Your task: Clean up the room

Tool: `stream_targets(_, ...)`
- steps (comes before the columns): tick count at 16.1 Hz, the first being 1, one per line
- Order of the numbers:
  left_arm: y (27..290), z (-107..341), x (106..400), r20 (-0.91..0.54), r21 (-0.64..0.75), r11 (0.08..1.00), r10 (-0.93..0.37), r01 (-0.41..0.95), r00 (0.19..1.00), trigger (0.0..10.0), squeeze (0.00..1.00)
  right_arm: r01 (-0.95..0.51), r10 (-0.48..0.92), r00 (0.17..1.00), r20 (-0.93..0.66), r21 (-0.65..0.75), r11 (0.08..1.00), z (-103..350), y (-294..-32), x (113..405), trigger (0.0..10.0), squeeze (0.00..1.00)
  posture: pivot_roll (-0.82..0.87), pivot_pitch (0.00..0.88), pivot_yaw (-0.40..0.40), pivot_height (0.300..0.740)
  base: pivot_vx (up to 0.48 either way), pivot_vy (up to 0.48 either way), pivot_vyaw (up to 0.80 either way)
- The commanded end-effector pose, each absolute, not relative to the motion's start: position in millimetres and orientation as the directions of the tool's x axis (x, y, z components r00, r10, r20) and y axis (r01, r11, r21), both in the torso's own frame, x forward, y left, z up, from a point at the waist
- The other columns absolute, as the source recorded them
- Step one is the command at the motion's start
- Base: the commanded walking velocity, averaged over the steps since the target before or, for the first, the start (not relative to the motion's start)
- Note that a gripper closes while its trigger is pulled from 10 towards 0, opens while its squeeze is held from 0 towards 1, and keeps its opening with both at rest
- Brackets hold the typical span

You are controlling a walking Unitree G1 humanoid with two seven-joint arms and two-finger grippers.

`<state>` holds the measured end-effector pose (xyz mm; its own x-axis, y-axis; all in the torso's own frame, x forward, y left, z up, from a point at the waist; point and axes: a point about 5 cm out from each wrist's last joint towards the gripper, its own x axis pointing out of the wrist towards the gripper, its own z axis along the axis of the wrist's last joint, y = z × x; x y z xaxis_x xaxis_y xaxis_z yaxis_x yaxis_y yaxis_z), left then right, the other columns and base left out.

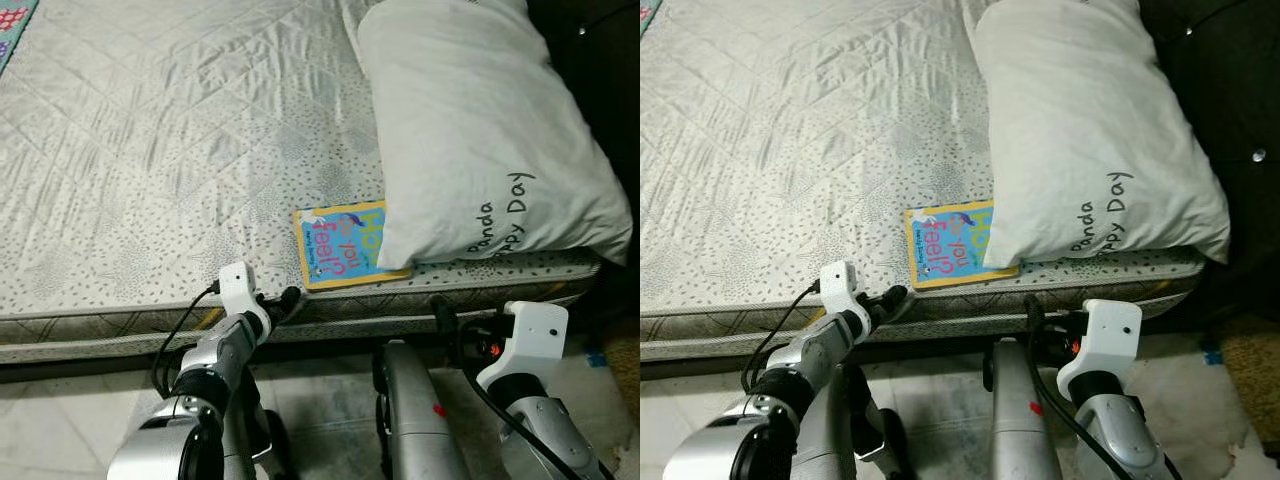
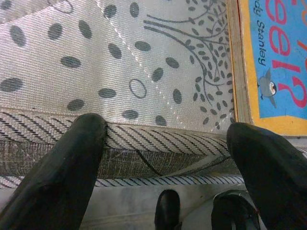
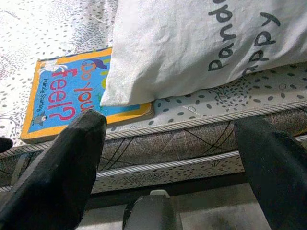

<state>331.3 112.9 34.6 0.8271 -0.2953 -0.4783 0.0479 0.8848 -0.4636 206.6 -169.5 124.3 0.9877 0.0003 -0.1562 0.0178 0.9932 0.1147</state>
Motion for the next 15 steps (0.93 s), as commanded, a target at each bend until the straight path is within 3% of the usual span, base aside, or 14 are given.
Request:
stream_targets(1,98.8,16.1,315.3,-0.545,-0.483,0.873,-0.363,0.071,0.756,10.0,0.0,0.02,-0.002,0.988,-0.154,0.113,0.993,125.7,-168.7,203.7,10.0,0.0,-0.34,0.313,0.076,0.586,0.0,0.0,0.0)
stream_targets(15,105.1,38.0,338.1,-0.535,-0.403,0.912,-0.303,0.078,0.789,10.0,0.0,0.038,-0.021,0.99,-0.139,0.119,0.992,129.1,-167.0,202.8,10.0,0.0,-0.38,0.321,0.093,0.586,0.0,0.0,0.0)
